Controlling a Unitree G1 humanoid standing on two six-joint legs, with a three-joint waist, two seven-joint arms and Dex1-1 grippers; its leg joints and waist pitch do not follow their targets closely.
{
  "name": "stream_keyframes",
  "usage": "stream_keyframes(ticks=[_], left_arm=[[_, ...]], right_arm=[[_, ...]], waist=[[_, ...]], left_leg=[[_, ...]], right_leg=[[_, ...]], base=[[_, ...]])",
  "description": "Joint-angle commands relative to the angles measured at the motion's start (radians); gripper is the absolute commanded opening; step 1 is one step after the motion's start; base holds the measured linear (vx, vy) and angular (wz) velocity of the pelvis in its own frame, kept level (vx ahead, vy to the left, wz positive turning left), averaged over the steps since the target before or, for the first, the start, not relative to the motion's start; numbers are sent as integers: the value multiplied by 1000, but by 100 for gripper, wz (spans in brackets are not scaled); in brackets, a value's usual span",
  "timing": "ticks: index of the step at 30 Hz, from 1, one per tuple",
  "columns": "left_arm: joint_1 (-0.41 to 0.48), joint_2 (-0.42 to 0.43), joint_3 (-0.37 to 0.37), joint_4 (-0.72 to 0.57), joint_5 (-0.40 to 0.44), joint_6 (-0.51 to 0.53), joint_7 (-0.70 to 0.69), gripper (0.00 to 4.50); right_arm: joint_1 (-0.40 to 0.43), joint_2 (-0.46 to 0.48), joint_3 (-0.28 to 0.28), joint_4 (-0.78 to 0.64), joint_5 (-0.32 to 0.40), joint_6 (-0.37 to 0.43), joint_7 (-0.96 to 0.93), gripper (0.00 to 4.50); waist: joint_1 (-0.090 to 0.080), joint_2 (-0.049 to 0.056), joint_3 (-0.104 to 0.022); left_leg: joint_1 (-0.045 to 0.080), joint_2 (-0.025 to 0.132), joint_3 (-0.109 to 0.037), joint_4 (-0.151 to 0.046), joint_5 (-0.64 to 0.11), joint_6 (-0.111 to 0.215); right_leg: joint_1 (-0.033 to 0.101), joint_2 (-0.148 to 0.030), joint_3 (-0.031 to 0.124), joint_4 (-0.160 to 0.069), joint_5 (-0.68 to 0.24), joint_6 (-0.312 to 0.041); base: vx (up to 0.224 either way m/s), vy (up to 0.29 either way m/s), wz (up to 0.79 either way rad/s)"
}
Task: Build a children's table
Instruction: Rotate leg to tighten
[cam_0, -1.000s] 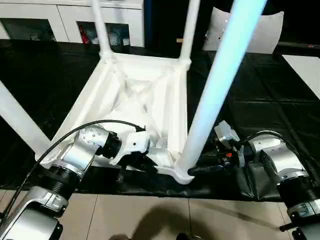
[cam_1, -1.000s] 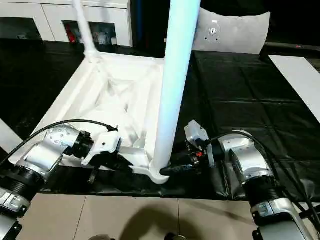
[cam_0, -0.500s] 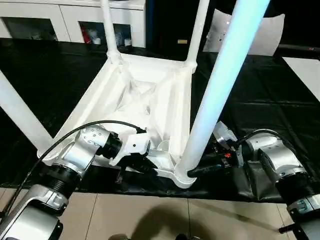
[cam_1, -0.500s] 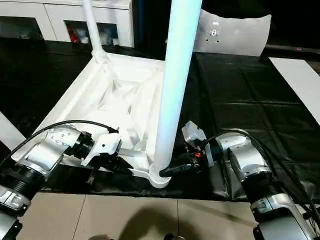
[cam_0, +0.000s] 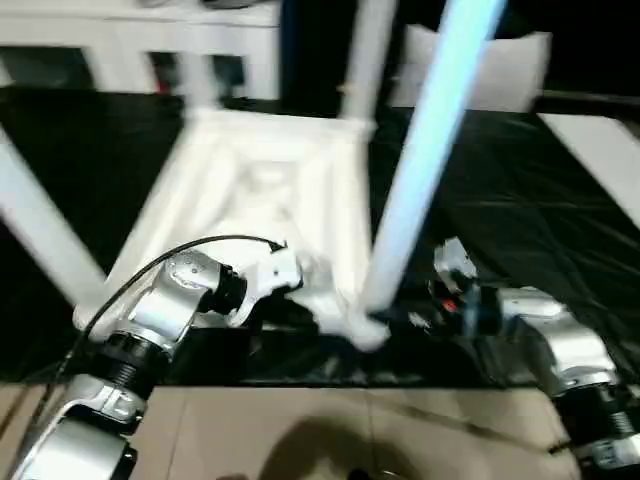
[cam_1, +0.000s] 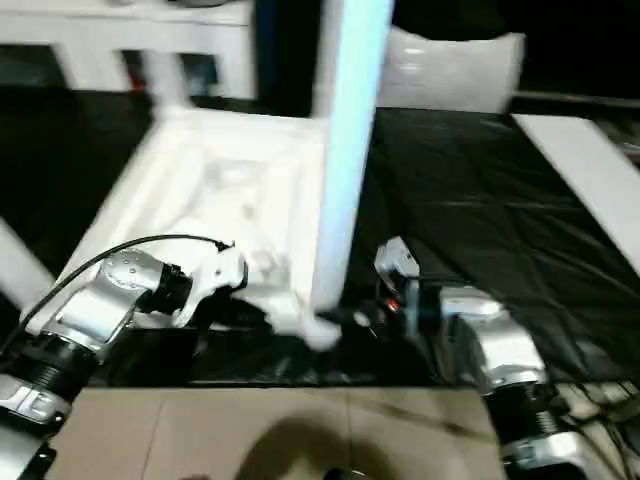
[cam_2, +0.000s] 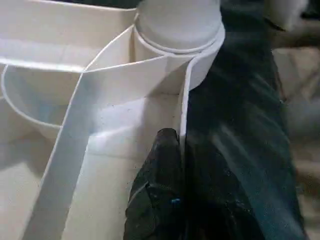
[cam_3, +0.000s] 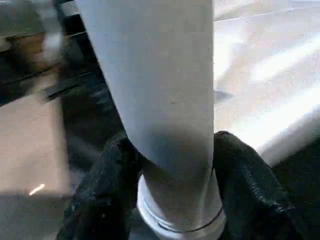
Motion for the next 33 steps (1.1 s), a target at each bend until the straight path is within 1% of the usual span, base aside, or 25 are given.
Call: stream_keyframes(ticks=[1, 2, 3, 4, 5, 6, 7, 8, 9, 10, 11, 12, 13, 14, 15, 16, 18, 19, 20, 21, 22, 23, 24, 28, 33], left_arm=[[-1, -98, 12, -54, -20, 58, 133, 0], [-1, -129, 18, -67, -16, 87, 183, 0], [-1, -134, 19, -69, -15, 92, 191, 0], [-1, -143, 20, -72, -13, 99, 206, 0], [-2, -163, 23, -77, -8, 114, 234, 0], [-3, -182, 26, -82, 1, 125, 265, 0], [-5, -196, 30, -84, 8, 134, 291, 0], [-10, -212, 32, -84, 19, 140, 322, 0], [-10, -213, 32, -84, 19, 141, 323, 0], [-16, -237, 35, -83, 33, 151, 376, 0], [-21, -262, 38, -81, 41, 159, 423, 0], [-21, -262, 38, -81, 41, 159, 423, 0], [-23, -281, 43, -80, 45, 165, 456, 0], [-23, -289, 47, -82, 45, 166, 469, 0], [-20, -293, 50, -85, 47, 167, 478, 0], [-18, -293, 51, -88, 50, 167, 479, 0], [-12, -276, 43, -94, 56, 153, 463, 0], [-9, -265, 38, -95, 59, 144, 451, 0], [-4, -250, 31, -101, 63, 136, 440, 0], [-1, -238, 32, -105, 61, 132, 428, 0], [2, -218, 31, -112, 56, 124, 403, 0], [2, -218, 31, -112, 56, 124, 403, 0], [6, -203, 26, -116, 52, 117, 380, 0], [19, -125, -11, -113, 54, 64, 270, 0], [11, -41, -37, -62, 40, -79, 110, 0]], right_arm=[[14, 118, 81, -57, -26, 52, -101, 193], [17, 160, 83, -70, -50, 61, -197, 193], [17, 166, 84, -71, -54, 62, -213, 193], [17, 178, 85, -74, -63, 65, -242, 193], [12, 210, 78, -71, -77, 76, -313, 193], [3, 243, 65, -62, -95, 81, -396, 192], [-3, 265, 56, -54, -110, 82, -450, 191], [-12, 290, 48, -39, -123, 74, -500, 191], [-12, 291, 47, -39, -123, 74, -502, 191], [-23, 327, 34, -20, -147, 67, -570, 191], [-35, 362, 17, 4, -169, 52, -639, 191], [-35, 362, 17, 4, -169, 52, -639, 191], [-41, 386, 5, 18, -184, 35, -690, 191], [-41, 392, 3, 19, -189, 24, -706, 191], [-39, 394, 4, 17, -193, 15, -719, 191], [-36, 398, -4, 15, -186, 4, -725, 246], [-28, 390, -22, 6, -168, -14, -713, 259], [-22, 383, -26, 0, -161, -22, -699, 262], [-12, 375, -33, -12, -161, -32, -685, 282], [-3, 366, -39, -20, -164, -40, -681, 282], [13, 348, -40, -41, -156, -62, -644, 303], [13, 348, -40, -41, -156, -62, -644, 303], [25, 329, -34, -59, -157, -72, -623, 308], [92, 232, -26, -138, -135, -147, -503, 348], [179, 64, -68, -268, -9, -69, -256, 393]], waist=[[-18, 15, -50], [-22, 22, -48], [-33, 29, -43], [-38, 25, -42], [-41, 19, -41], [-44, 12, -39], [-51, 3, -31], [-57, 4, -32], [-65, 19, -39], [-68, 25, -42], [-68, 35, -44], [-67, 37, -45], [-70, 21, -39], [-67, 21, -39], [-63, 25, -42], [-60, 26, -47], [-51, 26, -61], [-48, 27, -65], [-43, 20, -71], [-40, 19, -69], [-36, 18, -75], [-27, 20, -76], [-22, 19, -75], [-1, 17, -76], [23, 18, -74]], left_leg=[[-7, 65, -28, -75, -310, 34], [-8, 79, -37, -85, -353, 32], [-14, 109, -49, -110, -452, 19], [-17, 116, -55, -121, -493, 13], [-7, 104, -50, -119, -530, 0], [6, 80, -40, -104, -512, -3], [29, 26, -20, -60, -412, -3], [28, 4, -9, -38, -324, 14], [4, 29, -23, -50, -316, 27], [-7, 47, -31, -61, -325, 30], [-21, 88, -48, -88, -377, 35], [-19, 99, -51, -97, -399, 32], [-1, 61, -35, -85, -403, 19], [-1, 43, -28, -77, -364, 20], [-6, 27, -21, -69, -281, 31], [-13, 29, -21, -70, -244, 38], [-24, 45, -24, -77, -125, 70], [-26, 47, -24, -76, -91, 78], [-27, 48, -23, -72, -39, 100], [-36, 45, -20, -69, -13, 115], [-39, 42, -18, -66, 8, 125], [-35, 43, -14, -63, 41, 148], [-37, 40, -11, -62, 56, 168], [-34, 41, -7, -60, 57, 179], [-24, 50, -6, -63, 21, 171]], right_leg=[[69, -81, 24, -117, -613, 70], [73, -81, 20, -109, -585, 62], [84, -79, 34, -74, -511, 43], [87, -79, 46, -56, -486, 38], [76, -87, 63, -56, -497, 28], [60, -93, 60, -81, -561, 30], [30, -100, 26, -141, -741, 64], [35, -103, -2, -162, -800, 104], [66, -96, -14, -155, -743, 132], [76, -95, -6, -139, -684, 129], [84, -94, 21, -99, -560, 94], [80, -95, 37, -82, -506, 72], [50, -103, 45, -99, -543, 36], [49, -106, 41, -111, -585, 35], [54, -107, 40, -118, -608, 35], [60, -106, 43, -113, -585, 33], [63, -97, 62, -79, -400, -18], [63, -97, 67, -67, -346, -39], [56, -92, 76, -52, -282, -68], [58, -93, 84, -38, -250, -98], [62, -92, 86, -32, -227, -105], [57, -94, 91, -25, -181, -122], [57, -91, 90, -25, -170, -125], [56, -87, 91, -21, -195, -100], [52, -83, 91, -29, -253, -83]], base=[[0, 0, 0], [0, 0, 0], [0, 0, 0], [0, 0, 0], [0, 0, 0], [0, 0, 0], [0, 0, 0], [0, 0, 0], [0, 0, 0], [0, 0, 0], [0, 0, 0], [0, 0, 0], [0, 0, 0], [0, 0, 0], [0, 0, 0], [0, 0, 0], [52, -5, 1], [50, -8, 2], [0, 0, 0], [0, 0, 0], [0, 0, 0], [0, 0, 0], [0, 0, 0], [0, 0, 0], [0, 0, 0]])
